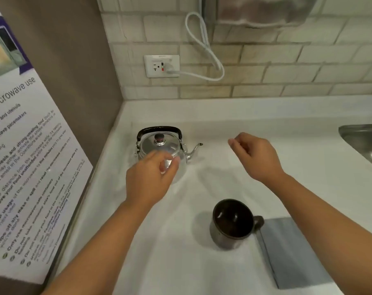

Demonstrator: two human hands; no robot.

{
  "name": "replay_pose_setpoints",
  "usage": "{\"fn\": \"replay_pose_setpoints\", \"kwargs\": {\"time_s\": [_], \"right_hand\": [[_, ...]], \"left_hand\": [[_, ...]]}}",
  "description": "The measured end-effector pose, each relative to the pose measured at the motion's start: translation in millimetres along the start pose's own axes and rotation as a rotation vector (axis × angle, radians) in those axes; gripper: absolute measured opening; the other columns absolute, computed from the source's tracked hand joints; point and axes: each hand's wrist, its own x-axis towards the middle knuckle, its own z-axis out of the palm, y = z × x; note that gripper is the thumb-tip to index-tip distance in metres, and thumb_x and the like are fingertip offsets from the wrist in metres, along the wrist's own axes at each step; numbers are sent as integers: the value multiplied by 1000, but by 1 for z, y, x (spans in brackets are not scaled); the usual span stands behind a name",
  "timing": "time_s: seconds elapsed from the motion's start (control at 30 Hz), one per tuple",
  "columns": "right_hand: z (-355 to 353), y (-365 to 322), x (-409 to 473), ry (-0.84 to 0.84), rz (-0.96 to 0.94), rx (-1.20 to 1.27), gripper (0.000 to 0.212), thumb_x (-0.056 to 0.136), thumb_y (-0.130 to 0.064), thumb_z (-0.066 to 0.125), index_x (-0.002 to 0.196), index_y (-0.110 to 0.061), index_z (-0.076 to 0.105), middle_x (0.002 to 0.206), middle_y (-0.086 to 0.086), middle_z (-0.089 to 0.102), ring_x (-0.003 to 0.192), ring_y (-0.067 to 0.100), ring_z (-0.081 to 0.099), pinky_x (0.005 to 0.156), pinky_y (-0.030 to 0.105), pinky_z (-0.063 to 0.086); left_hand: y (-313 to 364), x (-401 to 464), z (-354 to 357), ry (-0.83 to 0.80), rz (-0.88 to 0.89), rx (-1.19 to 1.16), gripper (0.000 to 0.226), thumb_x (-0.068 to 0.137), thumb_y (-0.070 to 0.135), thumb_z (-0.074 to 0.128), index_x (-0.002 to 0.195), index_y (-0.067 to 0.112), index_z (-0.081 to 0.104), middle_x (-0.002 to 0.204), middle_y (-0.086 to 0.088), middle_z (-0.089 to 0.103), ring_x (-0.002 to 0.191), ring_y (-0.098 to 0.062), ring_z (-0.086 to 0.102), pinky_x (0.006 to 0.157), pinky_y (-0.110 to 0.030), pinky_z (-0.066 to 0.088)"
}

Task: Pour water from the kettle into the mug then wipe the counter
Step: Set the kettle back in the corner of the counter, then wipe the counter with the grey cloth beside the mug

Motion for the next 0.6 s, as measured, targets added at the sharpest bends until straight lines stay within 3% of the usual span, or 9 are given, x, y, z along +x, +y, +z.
{"fn": "replay_pose_setpoints", "kwargs": {"time_s": [0.1, 0.2, 0.3, 0.33, 0.4, 0.47, 0.53, 0.6], "right_hand": [[-15, 36, -72, 18, 193, -3, 35, 94, -46, 46, 70, -22, 55, 51, 1, 52, 47, 17, 47, 48, 31, 38], [-16, 59, -143, -15, 286, -42, 30, 95, -40, 47, 69, -26, 54, 58, -5, 54, 59, 16, 51, 51, 29, 36], [-9, 68, -191, -106, 202, -183, 15, 94, -24, 52, 96, -21, 67, 93, 2, 64, 88, 25, 54, 69, 35, 44], [-8, 70, -201, -140, 174, -243, 21, 95, -24, 52, 109, -17, 66, 106, 5, 62, 97, 27, 53, 77, 39, 44], [-6, 74, -213, -253, 155, -313, 41, 98, -38, 40, 133, -20, 53, 133, 4, 53, 119, 29, 45, 97, 42, 39], [-7, 79, -216, -354, 143, -354, 57, 97, -51, 20, 148, -30, 30, 155, -6, 29, 142, 23, 22, 116, 40, 19], [-7, 91, -205, -421, 139, -374, 60, 94, -57, 8, 151, -38, 12, 160, -11, 10, 148, 18, 4, 119, 40, 2], [-6, 107, -179, -430, 165, -396, 59, 95, -56, 8, 151, -39, 5, 162, -8, 3, 149, 19, -2, 118, 43, -2]], "left_hand": [[-1, -52, 16, -189, -14, -15, 17, 87, 45, 60, 89, 30, 67, 76, 11, 59, 75, -11, 57, 56, -24, 40], [1, -86, 29, -326, -2, 10, 29, 89, 41, 62, 107, 21, 68, 104, 2, 66, 98, -20, 57, 79, -35, 44], [4, -114, 40, -413, 13, 97, 46, 92, 48, 54, 126, 18, 59, 131, -4, 58, 118, -25, 49, 97, -38, 34], [4, -123, 43, -431, 15, 127, 51, 93, 50, 49, 133, 18, 54, 140, -5, 51, 126, -25, 43, 104, -39, 30], [4, -134, 47, -454, 15, 156, 58, 96, 52, 39, 143, 18, 42, 152, -5, 37, 138, -25, 31, 114, -39, 20], [3, -135, 50, -469, 14, 166, 62, 97, 54, 32, 147, 18, 34, 156, -4, 29, 142, -23, 23, 117, -39, 14], [3, -134, 51, -486, 10, 188, 64, 97, 56, 25, 150, 19, 27, 158, -2, 24, 144, -21, 18, 117, -37, 10], [5, -133, 52, -501, 5, 212, 68, 95, 59, 19, 152, 21, 21, 160, 0, 18, 145, -18, 13, 118, -35, 6]]}}
